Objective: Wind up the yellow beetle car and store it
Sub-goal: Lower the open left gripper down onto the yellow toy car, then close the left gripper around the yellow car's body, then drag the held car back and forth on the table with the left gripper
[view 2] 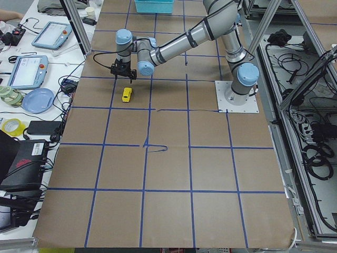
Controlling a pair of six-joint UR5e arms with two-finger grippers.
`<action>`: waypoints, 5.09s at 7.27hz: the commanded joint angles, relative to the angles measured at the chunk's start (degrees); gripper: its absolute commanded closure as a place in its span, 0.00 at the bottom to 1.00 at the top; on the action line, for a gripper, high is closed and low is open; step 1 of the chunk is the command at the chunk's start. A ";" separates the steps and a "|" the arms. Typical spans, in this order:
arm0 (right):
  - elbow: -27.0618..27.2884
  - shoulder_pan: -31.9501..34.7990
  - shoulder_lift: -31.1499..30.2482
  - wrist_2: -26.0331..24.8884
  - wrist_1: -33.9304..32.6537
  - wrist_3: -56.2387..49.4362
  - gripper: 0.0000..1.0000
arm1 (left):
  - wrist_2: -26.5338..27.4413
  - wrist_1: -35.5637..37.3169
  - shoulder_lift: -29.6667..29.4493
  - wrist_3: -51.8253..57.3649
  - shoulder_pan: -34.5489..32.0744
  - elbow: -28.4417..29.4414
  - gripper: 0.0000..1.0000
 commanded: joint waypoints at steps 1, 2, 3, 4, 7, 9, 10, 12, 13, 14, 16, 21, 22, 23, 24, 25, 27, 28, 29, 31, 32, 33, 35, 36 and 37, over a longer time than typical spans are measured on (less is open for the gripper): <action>0.03 0.00 -0.06 0.00 0.00 0.00 0.00 | 0.06 0.04 -3.22 -1.64 0.33 0.38 0.00; 0.12 0.00 -0.06 0.00 0.00 0.00 0.00 | 0.23 -0.22 -3.58 -2.70 0.33 0.38 0.00; 0.12 0.00 -0.15 0.00 0.00 0.00 0.00 | 0.23 -0.75 -3.67 -4.01 0.33 -0.41 0.00; 0.21 0.00 -0.24 0.00 0.09 0.00 0.00 | 0.32 -2.14 -3.59 -4.37 0.59 -0.50 0.00; 0.21 0.00 -0.24 0.00 0.09 0.00 0.00 | 0.23 -3.30 -3.67 -5.69 2.08 -0.50 0.00; 0.21 0.00 -0.24 0.00 0.09 -0.09 0.00 | 0.23 -3.30 -3.85 -6.39 2.08 -0.50 0.00; 0.21 0.00 -0.24 0.00 0.09 -0.09 0.00 | 0.15 -3.30 -4.20 -6.49 2.08 -0.41 0.00; 0.21 0.00 -0.24 0.00 0.09 -0.09 0.00 | -0.38 -3.30 -4.73 -6.84 2.08 -0.06 0.07; 0.21 0.00 -0.24 0.00 0.09 -0.09 0.00 | -0.47 -3.30 -4.73 -6.84 2.08 -0.06 0.26; 0.21 0.00 -0.24 0.00 0.09 0.00 0.00 | -0.64 -4.00 -4.73 -7.01 2.08 0.11 0.70; 0.21 0.00 -0.24 0.00 0.09 -0.09 0.00 | -0.56 -4.09 -4.12 -7.10 2.08 0.72 0.85; 0.21 0.00 -0.24 0.00 0.09 0.00 0.00 | -10.72 -5.06 -3.32 -12.81 2.00 4.24 0.83; 0.21 0.00 -0.24 0.00 0.09 0.00 0.00 | -13.01 -4.88 -3.67 -13.25 2.08 4.24 0.83; 0.21 0.00 -0.24 0.00 0.00 0.00 0.00 | -16.34 -4.80 -3.85 -14.65 2.00 4.24 0.83; 0.21 0.00 -0.24 0.00 0.00 0.00 0.00 | -16.81 -4.79 -4.02 -14.66 2.08 3.90 0.83; 0.21 0.00 -0.24 0.00 0.00 0.00 0.00 | -16.82 -4.88 -4.37 -14.66 2.08 3.72 0.83; 0.21 0.00 -0.24 0.00 0.00 0.00 0.00 | -16.21 -5.32 -4.99 -14.05 2.08 3.37 0.83; 0.21 0.00 -0.24 0.00 0.09 0.00 0.00 | -16.03 -5.50 -4.99 -14.04 2.08 3.37 0.83; 0.21 0.00 -0.15 0.00 0.09 0.00 0.00 | -16.03 -5.58 -5.43 -14.22 2.08 3.28 0.83; 0.21 0.00 -0.24 0.00 0.09 0.00 0.00 | -15.85 -5.59 -6.05 -14.31 2.08 3.37 0.83; 0.21 0.00 -0.24 0.00 0.00 0.00 0.00 | -13.85 -5.59 -6.05 -13.96 2.08 3.45 0.83; 0.21 0.00 -0.24 0.00 0.09 0.00 0.00 | -12.87 -5.67 -6.05 -13.78 2.26 3.45 0.83; 0.21 0.00 -0.24 0.00 0.00 0.00 0.00 | -12.60 -5.67 -6.05 -13.61 3.31 3.37 0.83; 0.21 0.09 -0.24 0.00 0.00 0.00 0.00 | -12.69 -6.37 -6.05 -13.61 3.84 3.37 0.82; 0.21 0.00 -0.24 0.00 0.09 0.00 0.00 | -12.60 -6.46 -6.05 -13.52 3.93 3.37 0.82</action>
